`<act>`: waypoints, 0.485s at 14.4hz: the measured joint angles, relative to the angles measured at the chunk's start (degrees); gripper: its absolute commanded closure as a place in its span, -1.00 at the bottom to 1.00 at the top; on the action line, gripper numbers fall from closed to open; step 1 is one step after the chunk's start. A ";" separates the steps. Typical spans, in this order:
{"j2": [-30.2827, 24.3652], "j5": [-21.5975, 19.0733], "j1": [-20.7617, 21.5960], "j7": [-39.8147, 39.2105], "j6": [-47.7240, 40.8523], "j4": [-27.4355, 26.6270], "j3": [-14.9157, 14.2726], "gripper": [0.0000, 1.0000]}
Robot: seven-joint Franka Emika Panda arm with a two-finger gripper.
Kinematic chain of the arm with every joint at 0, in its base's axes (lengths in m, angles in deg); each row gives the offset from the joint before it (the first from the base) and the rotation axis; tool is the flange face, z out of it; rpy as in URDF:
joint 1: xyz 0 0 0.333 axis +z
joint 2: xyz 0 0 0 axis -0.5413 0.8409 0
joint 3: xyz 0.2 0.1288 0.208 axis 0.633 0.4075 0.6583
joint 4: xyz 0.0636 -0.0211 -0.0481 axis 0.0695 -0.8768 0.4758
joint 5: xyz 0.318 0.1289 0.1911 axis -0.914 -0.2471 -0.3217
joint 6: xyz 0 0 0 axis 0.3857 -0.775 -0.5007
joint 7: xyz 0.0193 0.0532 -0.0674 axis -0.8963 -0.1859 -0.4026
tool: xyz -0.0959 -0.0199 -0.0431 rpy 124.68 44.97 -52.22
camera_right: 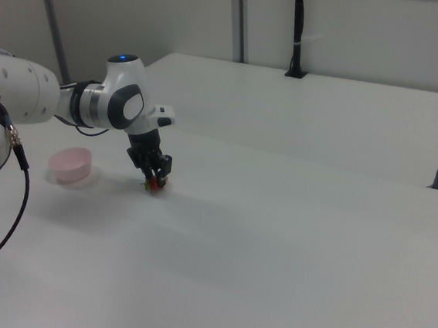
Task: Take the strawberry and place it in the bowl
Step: 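Lift the held strawberry up off the table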
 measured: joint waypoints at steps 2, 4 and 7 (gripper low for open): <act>0.00 0.00 -0.02 -0.09 0.00 0.07 -0.03 0.47; -0.19 0.00 -0.10 -0.09 0.00 0.68 -0.26 0.47; -2.71 -0.18 -0.57 -0.69 -1.35 2.09 -0.37 0.47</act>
